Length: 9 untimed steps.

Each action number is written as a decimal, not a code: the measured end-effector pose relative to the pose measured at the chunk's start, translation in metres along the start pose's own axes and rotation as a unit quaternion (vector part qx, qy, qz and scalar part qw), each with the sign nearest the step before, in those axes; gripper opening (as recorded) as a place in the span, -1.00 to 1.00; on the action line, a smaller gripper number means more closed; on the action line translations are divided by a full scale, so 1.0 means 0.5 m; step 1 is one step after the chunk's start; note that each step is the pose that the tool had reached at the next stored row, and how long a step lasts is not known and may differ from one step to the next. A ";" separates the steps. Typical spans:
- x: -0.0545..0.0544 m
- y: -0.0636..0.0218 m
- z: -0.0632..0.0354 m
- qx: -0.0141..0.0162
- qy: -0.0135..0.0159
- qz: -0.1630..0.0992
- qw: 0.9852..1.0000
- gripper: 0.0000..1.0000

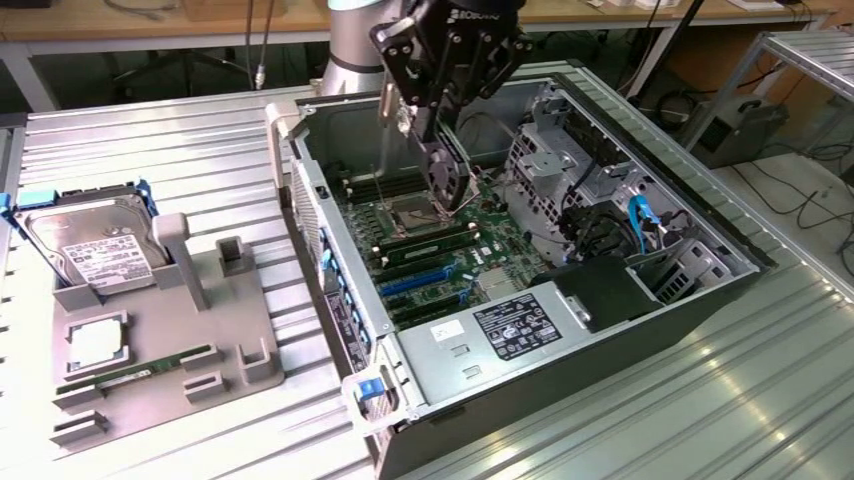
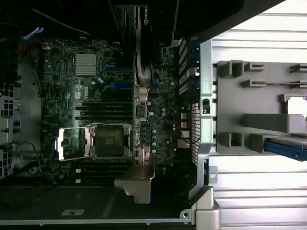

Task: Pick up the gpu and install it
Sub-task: 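Pick up the gpu and move the gpu toward the slot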

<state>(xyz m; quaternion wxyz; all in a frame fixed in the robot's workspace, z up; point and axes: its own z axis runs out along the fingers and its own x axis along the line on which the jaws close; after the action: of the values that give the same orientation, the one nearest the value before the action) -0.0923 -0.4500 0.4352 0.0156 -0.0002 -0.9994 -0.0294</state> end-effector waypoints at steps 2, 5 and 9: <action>-0.019 0.000 0.007 0.000 0.000 0.000 1.000 -0.47; -0.050 0.000 0.018 0.001 0.000 0.000 1.000 -0.47; -0.090 0.000 0.033 0.004 0.000 0.000 1.000 -0.47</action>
<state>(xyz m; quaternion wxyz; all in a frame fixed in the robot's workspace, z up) -0.0479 -0.4490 0.4174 0.0157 -0.0003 -0.9995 -0.0258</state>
